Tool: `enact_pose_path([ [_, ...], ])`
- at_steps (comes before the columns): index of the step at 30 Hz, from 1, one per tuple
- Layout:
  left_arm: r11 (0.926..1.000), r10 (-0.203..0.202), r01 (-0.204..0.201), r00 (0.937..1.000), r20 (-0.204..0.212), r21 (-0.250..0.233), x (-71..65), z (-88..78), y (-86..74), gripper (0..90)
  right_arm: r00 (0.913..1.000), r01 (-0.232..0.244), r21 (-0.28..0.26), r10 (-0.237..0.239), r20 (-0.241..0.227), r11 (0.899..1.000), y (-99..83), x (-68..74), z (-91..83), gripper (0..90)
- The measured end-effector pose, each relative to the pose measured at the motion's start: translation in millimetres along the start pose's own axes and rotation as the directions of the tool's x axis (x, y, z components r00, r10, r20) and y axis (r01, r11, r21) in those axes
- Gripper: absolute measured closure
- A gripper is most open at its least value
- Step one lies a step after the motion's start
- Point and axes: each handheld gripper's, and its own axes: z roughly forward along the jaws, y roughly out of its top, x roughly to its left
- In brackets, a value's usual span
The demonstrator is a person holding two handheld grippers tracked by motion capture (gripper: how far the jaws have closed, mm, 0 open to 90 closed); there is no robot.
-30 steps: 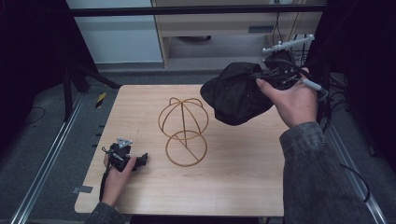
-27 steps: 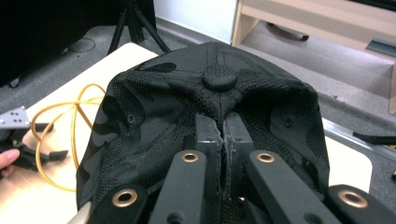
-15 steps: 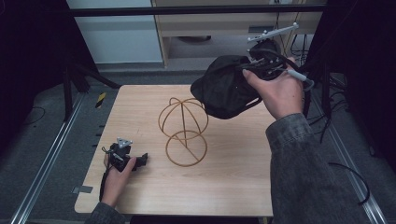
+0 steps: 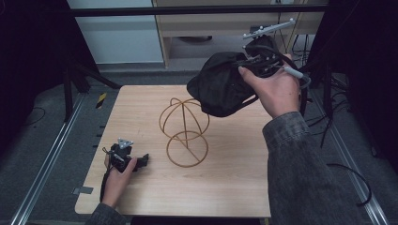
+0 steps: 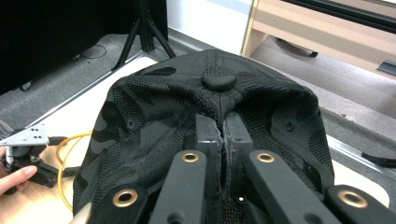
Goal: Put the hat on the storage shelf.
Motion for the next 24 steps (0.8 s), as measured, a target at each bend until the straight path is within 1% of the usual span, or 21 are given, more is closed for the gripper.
enact_pose_path([
  [5,1.0000,0.001,-0.001,1.0000,0.001,0.000,-0.1,0.1,0.0,0.0,0.9999,0.001,0.000,-0.001,-0.015,1.000,1.1,4.6,2.4,87.9],
  [6,1.0000,0.001,-0.001,1.0000,0.001,0.000,-0.1,0.1,0.0,0.0,0.9997,0.005,-0.003,-0.005,-0.022,1.000,2.3,7.8,4.8,87.9],
  [10,1.0000,-0.002,0.002,1.0000,0.000,-0.003,-0.3,0.2,0.0,0.0,0.9993,0.005,-0.010,-0.006,-0.038,1.000,4.8,12.4,7.3,87.9],
  [11,1.0000,-0.002,0.002,1.0000,0.000,-0.003,-0.3,0.2,0.0,0.0,0.9990,0.006,-0.013,-0.007,-0.044,1.000,5.8,14.4,8.3,87.9],
  [12,1.0000,-0.002,0.002,1.0000,0.000,-0.003,-0.3,0.2,0.0,0.0,0.9984,0.007,-0.022,-0.008,-0.056,1.000,8.1,19.4,10.6,87.9],
  [13,1.0000,-0.002,0.002,1.0000,0.000,-0.003,-0.3,0.2,0.0,0.0,0.9984,0.007,-0.022,-0.008,-0.056,1.000,8.1,19.4,10.6,87.9],
  [14,1.0000,-0.002,0.002,1.0000,0.000,-0.003,-0.3,0.2,0.0,0.0,0.9976,0.009,-0.028,-0.011,-0.069,1.000,9.8,23.7,12.1,87.9],
  [16,1.0000,-0.002,0.002,1.0000,0.000,-0.003,-0.3,0.2,0.0,0.0,0.9973,0.010,-0.030,-0.012,-0.072,1.000,10.4,25.4,12.8,87.9],
  [18,1.0000,0.001,-0.001,1.0000,0.000,-0.003,-0.2,0.2,0.0,0.0,0.9961,0.018,-0.036,-0.021,-0.086,0.999,12.9,31.8,14.8,87.9],
  [20,1.0000,0.001,-0.001,1.0000,0.000,-0.003,-0.2,0.2,0.0,0.0,0.9958,0.017,-0.037,-0.021,-0.089,0.999,13.4,33.3,14.9,87.9],
  [22,1.0000,0.001,-0.001,1.0000,0.001,-0.002,-0.2,0.2,0.1,0.0,0.9940,0.018,-0.045,-0.022,-0.107,0.999,15.3,38.6,16.7,87.9],
  [24,1.0000,0.001,-0.001,1.0000,0.001,-0.002,-0.3,0.2,0.1,0.0,0.9936,0.018,-0.045,-0.023,-0.111,0.999,15.7,39.8,17.0,87.9],
])
